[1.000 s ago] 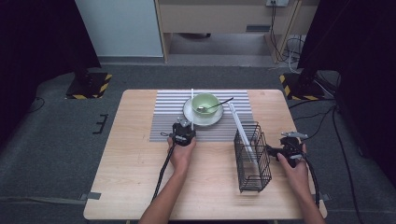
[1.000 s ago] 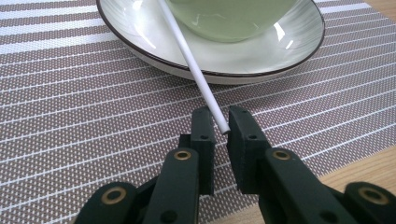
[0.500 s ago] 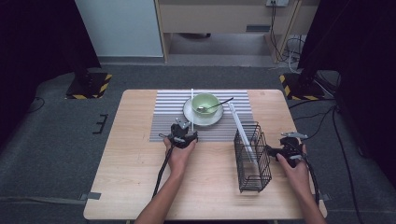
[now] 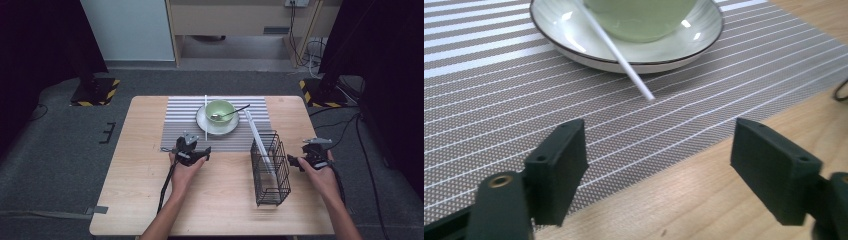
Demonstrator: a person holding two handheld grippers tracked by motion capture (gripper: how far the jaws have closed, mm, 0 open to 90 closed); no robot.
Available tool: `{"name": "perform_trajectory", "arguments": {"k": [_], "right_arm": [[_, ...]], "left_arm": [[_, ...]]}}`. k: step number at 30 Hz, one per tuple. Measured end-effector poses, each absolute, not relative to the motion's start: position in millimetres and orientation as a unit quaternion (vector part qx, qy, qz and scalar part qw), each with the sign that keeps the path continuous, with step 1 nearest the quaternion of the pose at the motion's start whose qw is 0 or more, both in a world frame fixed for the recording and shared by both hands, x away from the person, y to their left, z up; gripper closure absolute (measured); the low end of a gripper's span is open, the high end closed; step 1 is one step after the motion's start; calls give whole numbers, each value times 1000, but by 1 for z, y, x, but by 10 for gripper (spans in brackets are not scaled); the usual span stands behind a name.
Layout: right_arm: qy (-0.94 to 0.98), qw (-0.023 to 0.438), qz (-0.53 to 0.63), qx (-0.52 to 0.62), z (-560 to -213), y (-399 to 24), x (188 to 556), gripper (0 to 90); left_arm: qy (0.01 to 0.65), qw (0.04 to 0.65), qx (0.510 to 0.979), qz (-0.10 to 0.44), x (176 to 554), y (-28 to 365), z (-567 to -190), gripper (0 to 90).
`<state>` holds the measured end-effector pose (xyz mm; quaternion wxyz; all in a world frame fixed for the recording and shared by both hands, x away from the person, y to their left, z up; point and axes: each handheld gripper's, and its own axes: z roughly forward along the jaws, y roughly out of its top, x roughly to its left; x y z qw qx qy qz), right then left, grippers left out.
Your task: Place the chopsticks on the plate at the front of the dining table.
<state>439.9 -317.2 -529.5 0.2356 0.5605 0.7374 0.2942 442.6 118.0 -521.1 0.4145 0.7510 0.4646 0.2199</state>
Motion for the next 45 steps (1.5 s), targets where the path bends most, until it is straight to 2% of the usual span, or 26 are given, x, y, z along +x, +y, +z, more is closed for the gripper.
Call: {"name": "perform_trajectory", "arguments": {"k": [5, 6, 10, 18, 29, 37, 45], "right_arm": [[741, 242, 311, 543, -487, -323, 434, 97], [739, 244, 324, 537, -469, -324, 432, 120], [742, 244, 338, 525, -445, -323, 431, 139], [746, 236, 379, 493, -401, -309, 435, 272], [756, 225, 412, 456, -376, -264, 447, 441], [762, 210, 426, 439, -369, -238, 454, 497], [772, 200, 434, 419, -364, -215, 456, 615]], "left_arm": [[442, 409, 770, 209, 440, 119, -514, 149], [442, 415, 768, 207, 439, 121, -512, 140], [445, 421, 764, 201, 437, 132, -507, 110], [446, 418, 763, 212, 429, 149, -497, 82], [458, 414, 760, 201, 426, 163, -503, 80], [473, 407, 754, 205, 428, 170, -505, 51], [474, 400, 758, 203, 429, 170, -504, 57]]}}
